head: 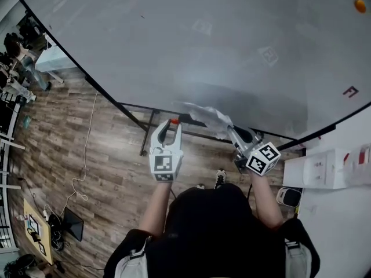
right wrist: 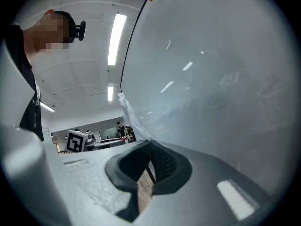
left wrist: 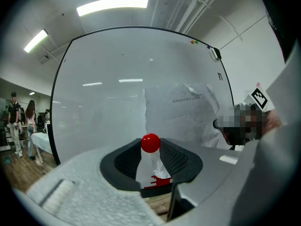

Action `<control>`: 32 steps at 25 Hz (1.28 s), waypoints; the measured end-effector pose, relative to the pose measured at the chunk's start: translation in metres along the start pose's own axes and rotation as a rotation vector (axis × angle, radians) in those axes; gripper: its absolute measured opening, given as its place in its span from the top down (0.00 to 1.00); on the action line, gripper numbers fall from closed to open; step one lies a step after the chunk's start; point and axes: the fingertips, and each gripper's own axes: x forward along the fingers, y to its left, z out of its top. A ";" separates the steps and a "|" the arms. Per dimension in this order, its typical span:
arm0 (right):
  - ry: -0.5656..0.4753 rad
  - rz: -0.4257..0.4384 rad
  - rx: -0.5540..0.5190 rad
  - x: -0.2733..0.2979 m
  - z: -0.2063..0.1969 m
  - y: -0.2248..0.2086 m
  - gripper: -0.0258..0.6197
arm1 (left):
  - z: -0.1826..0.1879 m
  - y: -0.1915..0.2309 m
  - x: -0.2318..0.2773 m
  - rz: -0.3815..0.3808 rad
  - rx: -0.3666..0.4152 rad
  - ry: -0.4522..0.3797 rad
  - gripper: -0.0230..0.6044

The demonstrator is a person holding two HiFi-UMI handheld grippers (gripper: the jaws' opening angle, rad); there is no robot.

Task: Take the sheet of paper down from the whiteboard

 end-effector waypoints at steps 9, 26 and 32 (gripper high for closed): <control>-0.002 -0.035 0.047 -0.016 -0.036 0.042 0.95 | -0.029 0.002 -0.052 -0.030 -0.010 0.037 0.75; 0.017 -0.082 0.025 -0.037 -0.058 0.059 0.95 | -0.053 0.001 -0.092 -0.033 -0.042 0.039 0.75; 0.010 -0.086 0.040 -0.045 -0.064 0.061 0.95 | -0.062 -0.004 -0.098 -0.038 -0.056 0.047 0.75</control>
